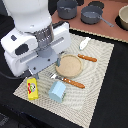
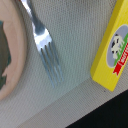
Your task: Interact with the objects in diverse but meaningful ways.
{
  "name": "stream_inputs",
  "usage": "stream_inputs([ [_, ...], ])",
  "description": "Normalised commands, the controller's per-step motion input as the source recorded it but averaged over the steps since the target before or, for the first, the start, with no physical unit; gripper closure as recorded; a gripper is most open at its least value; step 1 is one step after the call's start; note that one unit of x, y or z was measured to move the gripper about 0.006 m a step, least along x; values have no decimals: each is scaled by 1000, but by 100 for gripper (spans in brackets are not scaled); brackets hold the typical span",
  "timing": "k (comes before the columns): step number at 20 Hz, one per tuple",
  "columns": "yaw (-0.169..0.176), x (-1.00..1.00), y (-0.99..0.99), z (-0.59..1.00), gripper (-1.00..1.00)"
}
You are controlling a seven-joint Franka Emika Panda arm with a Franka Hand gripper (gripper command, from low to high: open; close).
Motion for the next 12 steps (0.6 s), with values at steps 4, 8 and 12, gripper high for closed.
stream_inputs([
  [4,148,123,-443,69,-100],
  [8,116,256,-481,156,-100],
  [12,29,691,-430,378,-100],
])
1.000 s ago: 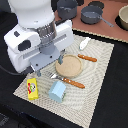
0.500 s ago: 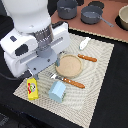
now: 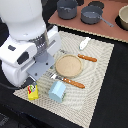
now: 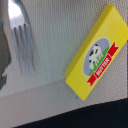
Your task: Interact with the objects in diverse but meaningful ways.
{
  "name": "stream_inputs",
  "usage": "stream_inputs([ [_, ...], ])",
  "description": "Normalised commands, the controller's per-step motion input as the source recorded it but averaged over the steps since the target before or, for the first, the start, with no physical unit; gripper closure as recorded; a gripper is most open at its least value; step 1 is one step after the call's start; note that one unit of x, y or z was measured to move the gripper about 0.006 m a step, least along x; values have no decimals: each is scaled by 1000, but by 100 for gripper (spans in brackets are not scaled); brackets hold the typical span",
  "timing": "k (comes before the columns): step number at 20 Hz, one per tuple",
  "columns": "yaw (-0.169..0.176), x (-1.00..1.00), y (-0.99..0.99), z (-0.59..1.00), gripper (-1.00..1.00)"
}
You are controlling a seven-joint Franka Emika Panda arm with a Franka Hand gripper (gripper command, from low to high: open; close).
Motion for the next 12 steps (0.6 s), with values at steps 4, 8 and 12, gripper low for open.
stream_inputs([
  [4,0,904,-319,499,-100],
  [8,0,959,-231,526,-100],
  [12,0,951,-191,511,-100],
])
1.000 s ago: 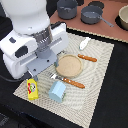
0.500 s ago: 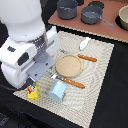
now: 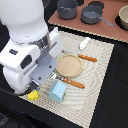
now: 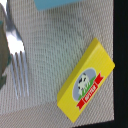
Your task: Interact with the objects in diverse but meaningful ways.
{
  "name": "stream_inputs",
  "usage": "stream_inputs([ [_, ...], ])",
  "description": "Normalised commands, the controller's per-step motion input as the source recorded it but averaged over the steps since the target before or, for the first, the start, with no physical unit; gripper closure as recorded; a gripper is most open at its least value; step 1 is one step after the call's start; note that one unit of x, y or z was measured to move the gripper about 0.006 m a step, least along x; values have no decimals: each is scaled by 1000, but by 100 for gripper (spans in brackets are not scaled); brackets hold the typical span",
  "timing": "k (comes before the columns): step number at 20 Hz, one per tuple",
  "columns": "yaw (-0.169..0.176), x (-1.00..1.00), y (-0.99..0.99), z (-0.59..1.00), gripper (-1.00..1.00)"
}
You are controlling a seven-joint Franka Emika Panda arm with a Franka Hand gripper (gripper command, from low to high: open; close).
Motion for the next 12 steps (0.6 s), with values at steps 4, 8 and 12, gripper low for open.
stream_inputs([
  [4,0,914,-158,475,-100],
  [8,0,902,-159,426,-100],
  [12,0,872,-224,113,-100],
])
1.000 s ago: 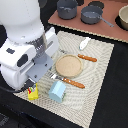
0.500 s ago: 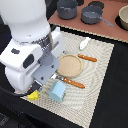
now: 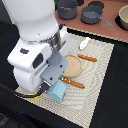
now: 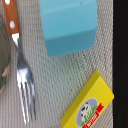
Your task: Interact with the objects in diverse but meaningful ways.
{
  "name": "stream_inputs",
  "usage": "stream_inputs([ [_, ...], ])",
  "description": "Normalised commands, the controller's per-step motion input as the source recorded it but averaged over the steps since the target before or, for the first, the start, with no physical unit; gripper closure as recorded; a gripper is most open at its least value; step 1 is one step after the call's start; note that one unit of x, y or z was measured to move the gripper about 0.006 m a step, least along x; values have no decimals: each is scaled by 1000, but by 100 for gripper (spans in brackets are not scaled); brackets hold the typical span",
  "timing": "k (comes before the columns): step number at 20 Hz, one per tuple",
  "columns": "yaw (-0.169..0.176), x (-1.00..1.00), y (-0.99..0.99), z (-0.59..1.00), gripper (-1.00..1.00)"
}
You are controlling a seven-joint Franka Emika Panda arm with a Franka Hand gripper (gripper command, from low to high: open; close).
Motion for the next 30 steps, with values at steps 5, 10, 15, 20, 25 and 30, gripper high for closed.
stream_inputs([
  [5,1,843,-313,14,-100],
  [10,39,643,-407,-81,-100],
  [15,46,459,-146,-125,-100],
  [20,49,392,-13,-37,-100],
  [25,33,322,-66,84,-100],
  [30,12,239,-197,230,-100],
])
